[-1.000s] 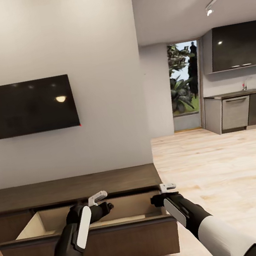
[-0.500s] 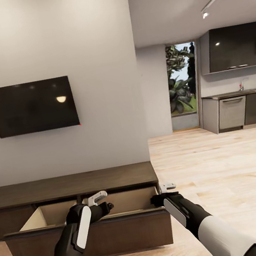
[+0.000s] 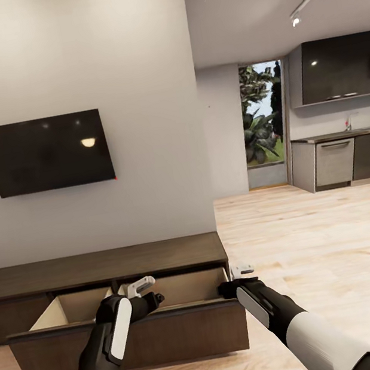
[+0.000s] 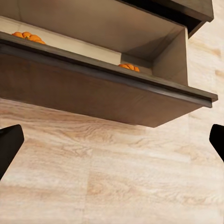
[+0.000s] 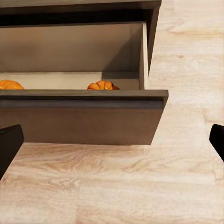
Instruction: Place each of the two pumpkins and all three candles from the living room inside a cabinet in the living room (use any cabinet), then make sure every cabinet is closed, and position the cauldron so it is next to a table in the living room.
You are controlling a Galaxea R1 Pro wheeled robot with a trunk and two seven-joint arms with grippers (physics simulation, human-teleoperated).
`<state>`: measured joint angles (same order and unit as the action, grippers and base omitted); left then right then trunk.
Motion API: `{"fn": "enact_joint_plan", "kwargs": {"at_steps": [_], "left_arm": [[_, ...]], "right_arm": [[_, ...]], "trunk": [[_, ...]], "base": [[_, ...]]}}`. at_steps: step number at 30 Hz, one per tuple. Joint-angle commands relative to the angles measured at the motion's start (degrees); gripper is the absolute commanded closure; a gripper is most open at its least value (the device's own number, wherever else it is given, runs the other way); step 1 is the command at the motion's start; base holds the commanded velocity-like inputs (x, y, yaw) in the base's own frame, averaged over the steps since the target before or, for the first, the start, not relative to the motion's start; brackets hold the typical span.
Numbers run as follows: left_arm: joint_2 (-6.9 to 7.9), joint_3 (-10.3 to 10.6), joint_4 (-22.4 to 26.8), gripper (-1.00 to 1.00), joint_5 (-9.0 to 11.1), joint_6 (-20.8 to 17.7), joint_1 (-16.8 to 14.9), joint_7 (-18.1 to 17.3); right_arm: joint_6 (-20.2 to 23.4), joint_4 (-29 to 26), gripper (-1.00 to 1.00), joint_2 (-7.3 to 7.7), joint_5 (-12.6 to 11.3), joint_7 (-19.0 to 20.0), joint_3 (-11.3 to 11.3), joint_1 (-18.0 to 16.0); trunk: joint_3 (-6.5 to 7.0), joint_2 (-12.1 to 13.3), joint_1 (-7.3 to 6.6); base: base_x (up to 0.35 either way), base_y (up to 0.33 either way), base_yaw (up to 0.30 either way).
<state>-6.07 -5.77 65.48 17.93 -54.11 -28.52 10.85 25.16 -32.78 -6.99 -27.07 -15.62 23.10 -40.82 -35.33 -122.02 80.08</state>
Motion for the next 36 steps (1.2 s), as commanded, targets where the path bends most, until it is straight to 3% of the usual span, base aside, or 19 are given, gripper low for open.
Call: {"fn": "enact_joint_plan", "kwargs": {"at_steps": [1, 30, 36], "left_arm": [[-0.04, -0.1, 0.1, -1.0, 0.6, -0.2, 0.0, 0.5], [0.0, -0.1, -0.4, -1.0, 0.2, 0.6, 0.0, 0.7], [0.02, 0.0, -0.5, -1.0, 0.2, 3.2, 0.0, 0.7]], "right_arm": [[0.1, -0.1, -1.0, 0.05, -0.6, -0.6, 0.3, -0.1], [0.1, 0.1, -1.0, 0.11, -0.5, -0.1, 0.4, -0.1], [0.1, 0.4, -1.0, 0.05, -0.4, -0.1, 0.5, -0.1]], "trunk": [[-0.25, -0.4, 0.22], [-5.46, -12.1, 6.59], [-6.54, -14.5, 7.91]], "base": [[0.0, 0.0, 0.0], [0.0, 0.0, 0.0], [0.0, 0.0, 0.0]]}}
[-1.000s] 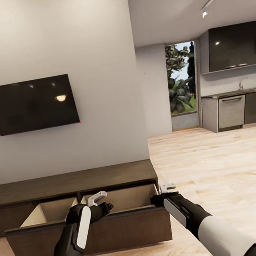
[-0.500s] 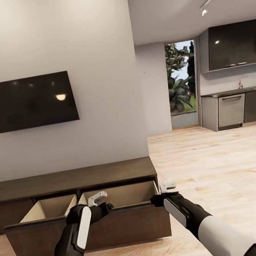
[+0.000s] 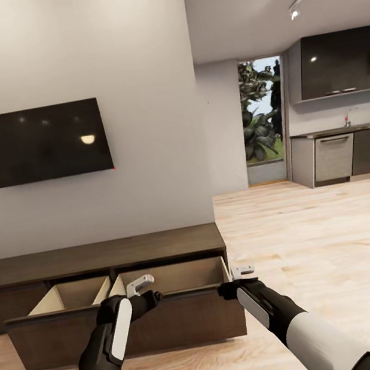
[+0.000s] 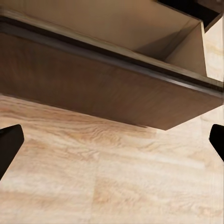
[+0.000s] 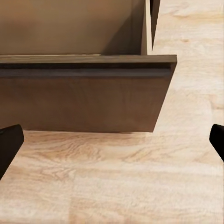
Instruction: Place each of the two pumpkins and all three candles from the living room inside a cabinet in the living room (use any cabinet), then make sure every cabinet is closed, and position the cauldron so it is next to a table in the living room.
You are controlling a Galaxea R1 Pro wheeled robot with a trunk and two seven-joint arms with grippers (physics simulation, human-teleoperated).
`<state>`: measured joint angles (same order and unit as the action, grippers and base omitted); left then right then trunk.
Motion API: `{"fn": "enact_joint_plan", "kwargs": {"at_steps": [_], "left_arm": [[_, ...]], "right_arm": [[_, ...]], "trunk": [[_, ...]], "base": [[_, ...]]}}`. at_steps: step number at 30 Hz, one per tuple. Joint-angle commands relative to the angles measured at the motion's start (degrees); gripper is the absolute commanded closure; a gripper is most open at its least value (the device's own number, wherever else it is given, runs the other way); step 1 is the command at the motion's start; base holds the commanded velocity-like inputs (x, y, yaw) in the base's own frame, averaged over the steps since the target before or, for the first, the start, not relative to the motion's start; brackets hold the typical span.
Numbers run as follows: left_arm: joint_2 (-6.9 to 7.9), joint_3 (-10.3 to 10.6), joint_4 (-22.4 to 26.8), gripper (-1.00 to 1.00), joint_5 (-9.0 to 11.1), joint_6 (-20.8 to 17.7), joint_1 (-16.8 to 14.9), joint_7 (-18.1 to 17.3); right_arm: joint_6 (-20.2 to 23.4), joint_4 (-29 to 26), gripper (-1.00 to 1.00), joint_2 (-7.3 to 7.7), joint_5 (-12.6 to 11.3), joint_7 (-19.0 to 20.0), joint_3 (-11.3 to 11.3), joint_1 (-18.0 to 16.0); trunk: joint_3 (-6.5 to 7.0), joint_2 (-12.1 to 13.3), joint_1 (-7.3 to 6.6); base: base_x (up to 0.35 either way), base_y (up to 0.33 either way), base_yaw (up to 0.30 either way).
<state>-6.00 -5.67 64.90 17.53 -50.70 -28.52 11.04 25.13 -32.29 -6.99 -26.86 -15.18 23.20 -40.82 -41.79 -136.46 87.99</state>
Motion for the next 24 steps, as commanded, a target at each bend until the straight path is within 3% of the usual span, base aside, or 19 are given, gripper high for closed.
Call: {"fn": "enact_joint_plan", "kwargs": {"at_steps": [1, 8, 17, 24], "left_arm": [[-0.05, -0.1, -0.1, -1.0, 0.6, 0.1, 0.0, 0.5], [-0.06, 0.1, -4.7, -1.0, 0.2, 4.1, 0.0, 0.5], [0.0, 0.4, -5.4, -1.0, 0.1, 7.3, 0.0, 0.5], [0.02, 0.5, -6.5, -1.0, -0.5, 9.8, 0.0, 0.5]], "right_arm": [[0.2, -0.1, -1.0, 0.05, -0.6, -0.6, 0.4, -0.1], [0.2, 0.3, -1.0, 0.04, -0.6, -0.6, 0.4, -0.1], [-0.3, 0.4, -1.0, 0.04, -0.6, -0.6, 0.4, -0.1], [-0.9, 0.4, -1.0, 0.04, -0.7, -0.6, 0.4, -0.1]], "trunk": [[-0.25, -0.4, 0.21], [-1.51, -3.3, 1.75], [-3.14, -6.8, 3.69], [-4.69, -6.9, 3.87]], "base": [[0.0, 0.0, 0.0], [0.0, 0.0, 0.0], [0.0, 0.0, 0.0], [0.0, 0.0, 0.0]]}}
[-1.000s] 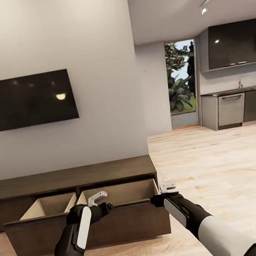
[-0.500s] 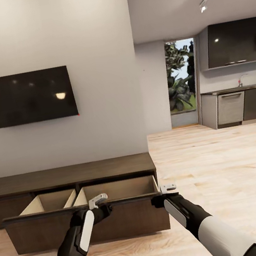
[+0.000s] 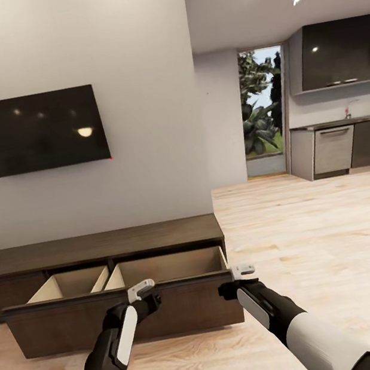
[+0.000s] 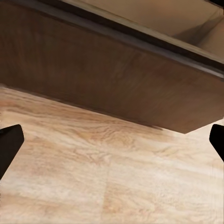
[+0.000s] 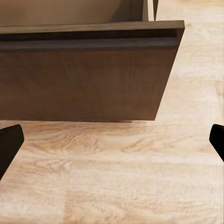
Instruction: Place each of the two pumpkins and all three candles from the living room inside a cabinet in the living room (use any cabinet), then make sure every cabinet is closed, and position the cauldron so it is next to a table in the living room.
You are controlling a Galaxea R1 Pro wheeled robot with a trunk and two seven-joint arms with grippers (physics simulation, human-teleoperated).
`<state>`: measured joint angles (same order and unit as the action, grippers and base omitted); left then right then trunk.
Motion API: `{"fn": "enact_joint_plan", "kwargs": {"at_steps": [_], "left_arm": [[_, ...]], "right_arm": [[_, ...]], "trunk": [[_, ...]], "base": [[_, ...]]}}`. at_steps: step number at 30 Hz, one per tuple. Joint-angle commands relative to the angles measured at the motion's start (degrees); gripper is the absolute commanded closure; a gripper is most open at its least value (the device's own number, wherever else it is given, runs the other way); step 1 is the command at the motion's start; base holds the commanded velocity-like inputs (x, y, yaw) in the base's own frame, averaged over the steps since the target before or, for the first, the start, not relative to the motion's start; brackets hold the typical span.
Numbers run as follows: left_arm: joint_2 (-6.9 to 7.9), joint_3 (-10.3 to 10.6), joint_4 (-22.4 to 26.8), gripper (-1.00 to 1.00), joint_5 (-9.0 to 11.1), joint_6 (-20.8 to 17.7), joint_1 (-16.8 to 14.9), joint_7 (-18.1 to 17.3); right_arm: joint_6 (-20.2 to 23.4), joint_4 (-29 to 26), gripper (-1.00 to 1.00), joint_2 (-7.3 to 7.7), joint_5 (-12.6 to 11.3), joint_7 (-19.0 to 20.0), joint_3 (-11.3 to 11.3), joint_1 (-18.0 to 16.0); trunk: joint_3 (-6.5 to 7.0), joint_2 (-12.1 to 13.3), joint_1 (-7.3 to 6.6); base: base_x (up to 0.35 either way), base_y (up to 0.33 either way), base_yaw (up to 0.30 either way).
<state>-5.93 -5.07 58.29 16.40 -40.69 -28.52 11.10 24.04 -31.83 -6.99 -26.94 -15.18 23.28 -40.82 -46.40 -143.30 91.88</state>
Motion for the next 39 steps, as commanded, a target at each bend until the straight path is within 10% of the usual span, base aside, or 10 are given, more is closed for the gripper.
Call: {"fn": "enact_joint_plan", "kwargs": {"at_steps": [1, 28, 34, 39], "left_arm": [[-0.05, -0.1, -0.1, -1.0, 0.4, 0.2, 0.0, 0.4], [-0.05, 0.7, -0.4, -1.0, -0.5, 3.1, 0.1, 0.4], [0.12, 0.7, -0.4, -1.0, -0.8, 12.9, 0.5, -0.1], [0.04, 0.9, -0.5, -1.0, -5.6, 20.2, 0.7, -0.3]], "right_arm": [[0.1, -0.1, -1.0, 0.05, -0.6, -0.6, 0.4, 0.0], [-3.4, -0.8, -1.0, 0.11, 0.4, -0.6, 1.4, 0.0], [-16.9, -0.4, -1.0, 0.41, 0.3, 0.3, 1.5, 0.0], [-20.3, -0.3, -1.0, 0.27, 0.2, 3.2, 1.5, 0.0]], "trunk": [[-0.3, -0.1, 0.01], [-6.28, -0.4, 0.71], [-7.61, -0.5, 0.86], [-8.72, -0.6, 0.99]], "base": [[0.0, 0.0, 0.0], [0.0, 0.0, 0.0], [0.0, 0.0, 0.0], [0.0, 0.0, 0.0]]}}
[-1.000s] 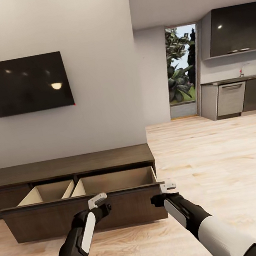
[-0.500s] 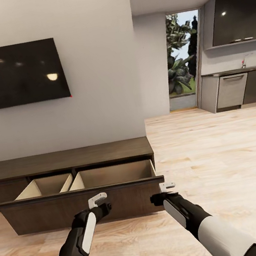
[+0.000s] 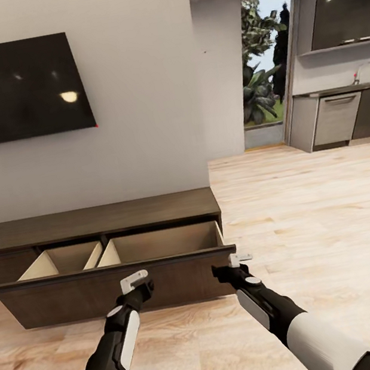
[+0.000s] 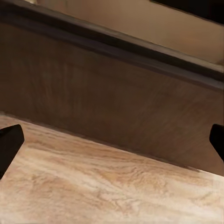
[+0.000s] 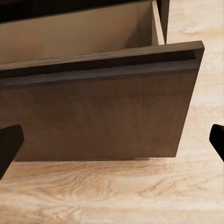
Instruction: Place each of the two pumpkins and all three candles from the living room inside a cabinet in the living room (use any cabinet), then make sure every cabinet is closed, and position the cauldron so it is next to a table in the living room.
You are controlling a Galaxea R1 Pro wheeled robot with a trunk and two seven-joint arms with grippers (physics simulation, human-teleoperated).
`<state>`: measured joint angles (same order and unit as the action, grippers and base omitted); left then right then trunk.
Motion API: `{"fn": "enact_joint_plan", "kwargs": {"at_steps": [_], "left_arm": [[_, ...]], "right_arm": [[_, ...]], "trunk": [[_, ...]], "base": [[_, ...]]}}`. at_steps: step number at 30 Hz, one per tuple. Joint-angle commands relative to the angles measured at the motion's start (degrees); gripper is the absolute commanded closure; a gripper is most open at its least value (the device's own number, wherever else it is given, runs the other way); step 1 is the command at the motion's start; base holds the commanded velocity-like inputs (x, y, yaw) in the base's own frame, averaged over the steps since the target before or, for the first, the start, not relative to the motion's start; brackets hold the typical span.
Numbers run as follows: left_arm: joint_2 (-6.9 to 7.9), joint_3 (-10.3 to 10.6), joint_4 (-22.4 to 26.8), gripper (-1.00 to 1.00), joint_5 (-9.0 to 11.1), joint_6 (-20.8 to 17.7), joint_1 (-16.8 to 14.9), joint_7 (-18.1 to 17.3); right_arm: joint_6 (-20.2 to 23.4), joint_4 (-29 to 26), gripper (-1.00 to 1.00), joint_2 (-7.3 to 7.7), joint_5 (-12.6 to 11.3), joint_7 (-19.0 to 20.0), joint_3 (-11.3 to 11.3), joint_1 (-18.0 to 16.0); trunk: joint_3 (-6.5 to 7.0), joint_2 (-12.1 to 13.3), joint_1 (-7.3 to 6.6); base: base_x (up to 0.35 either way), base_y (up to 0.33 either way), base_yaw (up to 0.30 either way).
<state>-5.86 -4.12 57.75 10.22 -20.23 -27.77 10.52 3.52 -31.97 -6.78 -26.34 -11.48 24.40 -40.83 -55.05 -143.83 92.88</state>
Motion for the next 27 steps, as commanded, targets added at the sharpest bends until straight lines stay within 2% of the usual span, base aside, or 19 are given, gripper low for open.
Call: {"fn": "enact_joint_plan", "kwargs": {"at_steps": [1, 5, 7, 10, 12, 27], "left_arm": [[-0.03, 0.0, 0.1, -1.0, 0.2, 0.0, 0.0, 0.2], [-0.05, 0.0, 0.1, -1.0, -0.2, 0.4, 0.0, 0.1], [-0.09, 0.0, 0.1, -1.0, -0.3, 0.5, 0.0, 0.1], [-0.11, 0.0, 0.1, -1.0, -0.4, 0.5, 0.0, 0.1], [-0.12, 0.0, 0.1, -1.0, -0.4, 0.5, 0.0, 0.0], [-0.04, 0.5, -1.1, -1.0, -0.7, 0.7, 0.0, 0.0]], "right_arm": [[0.2, -0.1, -1.0, 0.05, -0.3, -0.4, 0.4, 0.0], [0.2, -0.1, -1.0, -0.01, -0.2, -0.2, 0.5, 0.0], [0.6, -0.1, -1.0, -0.05, -0.3, 0.0, 0.9, 0.0], [0.6, -0.1, -1.0, -0.07, -0.3, 0.0, 3.1, 0.0], [-0.5, 0.0, -1.0, -0.07, -0.7, 0.0, 3.8, 0.0], [-2.0, 0.5, -1.0, -0.08, -0.9, -0.1, 4.1, 0.0]], "trunk": [[-0.07, 0.0, -0.02], [-0.07, 0.0, -0.02], [-0.51, -0.1, 0.04], [-1.17, -0.1, 0.11], [-1.62, -0.1, 0.16], [-4.94, -0.3, 0.55]], "base": [[0.0, 0.0, 0.0], [0.0, 0.0, 0.0], [0.0, 0.0, 0.0], [0.0, 0.0, 0.0], [0.0, 0.0, 0.0], [0.0, 0.0, 0.0]]}}
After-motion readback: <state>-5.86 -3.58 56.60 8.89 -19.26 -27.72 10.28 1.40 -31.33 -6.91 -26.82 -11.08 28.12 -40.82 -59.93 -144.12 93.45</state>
